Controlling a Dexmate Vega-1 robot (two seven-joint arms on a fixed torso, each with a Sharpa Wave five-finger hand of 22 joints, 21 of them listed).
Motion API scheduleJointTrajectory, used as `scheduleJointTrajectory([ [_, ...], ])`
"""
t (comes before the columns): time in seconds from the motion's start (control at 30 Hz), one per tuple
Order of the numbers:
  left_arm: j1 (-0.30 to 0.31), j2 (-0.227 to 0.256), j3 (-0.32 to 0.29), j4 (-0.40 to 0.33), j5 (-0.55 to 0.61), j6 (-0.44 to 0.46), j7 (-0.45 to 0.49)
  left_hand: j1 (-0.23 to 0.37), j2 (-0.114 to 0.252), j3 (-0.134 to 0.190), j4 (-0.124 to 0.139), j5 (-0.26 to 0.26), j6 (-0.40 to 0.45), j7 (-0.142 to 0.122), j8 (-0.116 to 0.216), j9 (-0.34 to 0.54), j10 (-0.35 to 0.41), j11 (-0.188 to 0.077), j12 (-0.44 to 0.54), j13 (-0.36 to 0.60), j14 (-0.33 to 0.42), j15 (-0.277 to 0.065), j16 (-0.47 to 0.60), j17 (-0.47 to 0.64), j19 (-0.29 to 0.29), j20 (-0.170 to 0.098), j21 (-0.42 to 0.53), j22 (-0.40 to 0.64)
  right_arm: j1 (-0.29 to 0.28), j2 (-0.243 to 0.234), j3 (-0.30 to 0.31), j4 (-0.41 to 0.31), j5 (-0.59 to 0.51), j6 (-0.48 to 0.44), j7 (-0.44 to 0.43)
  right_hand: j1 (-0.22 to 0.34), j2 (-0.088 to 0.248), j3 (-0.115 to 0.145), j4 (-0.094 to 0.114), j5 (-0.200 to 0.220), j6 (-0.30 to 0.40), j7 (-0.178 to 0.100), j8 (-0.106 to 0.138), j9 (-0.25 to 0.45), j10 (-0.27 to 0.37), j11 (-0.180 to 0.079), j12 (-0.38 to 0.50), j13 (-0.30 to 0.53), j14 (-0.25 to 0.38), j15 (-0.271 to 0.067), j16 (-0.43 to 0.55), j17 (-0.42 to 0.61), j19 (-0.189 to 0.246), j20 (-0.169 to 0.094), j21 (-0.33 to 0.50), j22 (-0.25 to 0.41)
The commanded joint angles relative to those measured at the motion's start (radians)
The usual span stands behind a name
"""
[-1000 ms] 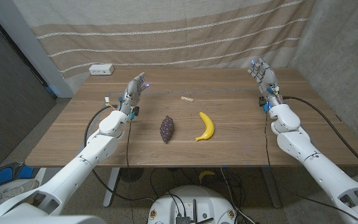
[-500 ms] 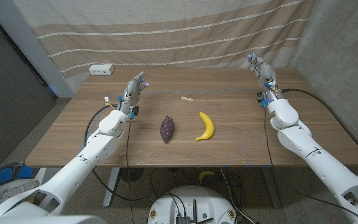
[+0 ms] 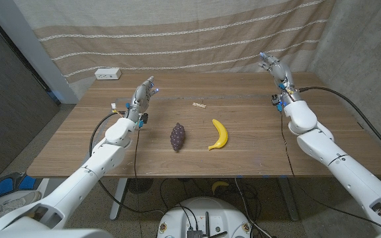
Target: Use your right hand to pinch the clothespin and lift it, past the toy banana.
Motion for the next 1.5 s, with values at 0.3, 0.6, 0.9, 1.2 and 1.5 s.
scheduleJointTrajectory([
  [0.3, 0.016, -0.006, -0.005, -0.007, 0.005, -0.025, 0.007, -0.006, 0.012, 0.005, -0.009, -0.005, 0.005, 0.002, 0.007, 0.005, 0.005, 0.0, 0.009, 0.003, 0.004, -0.006, -0.003, 0.002, 0.008, 0.002, -0.012, 0.006, 0.02, -0.027, -0.029, -0.084, -0.161, -0.074, -0.056, 0.024, 0.012, 0.012, -0.021, 0.014, 0.017, -0.008, 0.01, 0.003, 0.01, -0.012, 0.0, 0.003, 0.007, -0.014, 0.008, 0.002, 0.01, 0.002, 0.006, 0.005],
  [0.6, 0.017, -0.007, -0.009, 0.001, 0.005, -0.04, 0.0, -0.008, 0.013, 0.006, -0.012, -0.005, 0.006, 0.002, 0.006, 0.005, 0.006, -0.002, 0.009, 0.003, 0.005, -0.006, -0.003, 0.002, 0.01, 0.003, -0.017, 0.006, 0.041, -0.028, -0.055, -0.096, -0.215, -0.109, -0.06, 0.035, 0.012, 0.016, -0.031, 0.017, 0.021, -0.009, 0.009, 0.003, 0.012, -0.012, 0.0, 0.003, 0.008, -0.016, 0.008, 0.002, 0.015, -0.002, 0.006, 0.005],
  [0.9, 0.019, -0.006, -0.012, 0.002, 0.0, -0.042, -0.002, -0.01, 0.014, 0.007, -0.015, -0.006, 0.007, 0.0, 0.006, 0.005, 0.006, -0.003, 0.008, 0.003, 0.006, -0.006, -0.003, 0.002, 0.015, 0.004, -0.022, 0.006, 0.066, -0.026, -0.086, -0.099, -0.262, -0.146, -0.062, 0.043, 0.013, 0.019, -0.037, 0.019, 0.025, -0.01, 0.009, 0.003, 0.016, -0.016, 0.0, 0.003, 0.008, -0.018, 0.008, 0.002, 0.02, -0.004, 0.006, 0.005],
  [1.2, 0.017, -0.006, -0.016, 0.004, 0.001, -0.047, 0.0, -0.012, 0.014, 0.008, -0.018, -0.007, 0.008, 0.002, 0.006, 0.005, 0.007, 0.001, 0.008, 0.003, 0.005, -0.006, -0.003, 0.002, 0.019, 0.006, -0.028, 0.006, 0.09, -0.023, -0.116, -0.095, -0.313, -0.173, -0.069, 0.058, 0.016, 0.026, -0.046, 0.023, 0.031, -0.014, 0.009, 0.003, 0.022, -0.025, 0.0, 0.003, 0.012, -0.025, 0.01, 0.002, 0.031, -0.005, 0.009, 0.006],
  [1.5, 0.014, -0.008, -0.015, 0.008, 0.003, -0.048, 0.0, -0.014, 0.015, 0.009, -0.021, -0.008, 0.009, 0.001, 0.006, 0.005, 0.006, 0.002, 0.008, 0.003, 0.005, -0.005, -0.004, 0.003, 0.022, 0.008, -0.034, 0.006, 0.111, -0.021, -0.144, -0.091, -0.346, -0.195, -0.066, 0.07, 0.018, 0.031, -0.051, 0.027, 0.038, -0.021, 0.01, 0.003, 0.027, -0.031, 0.0, 0.004, 0.015, -0.03, 0.011, 0.003, 0.036, 0.002, 0.009, 0.006],
])
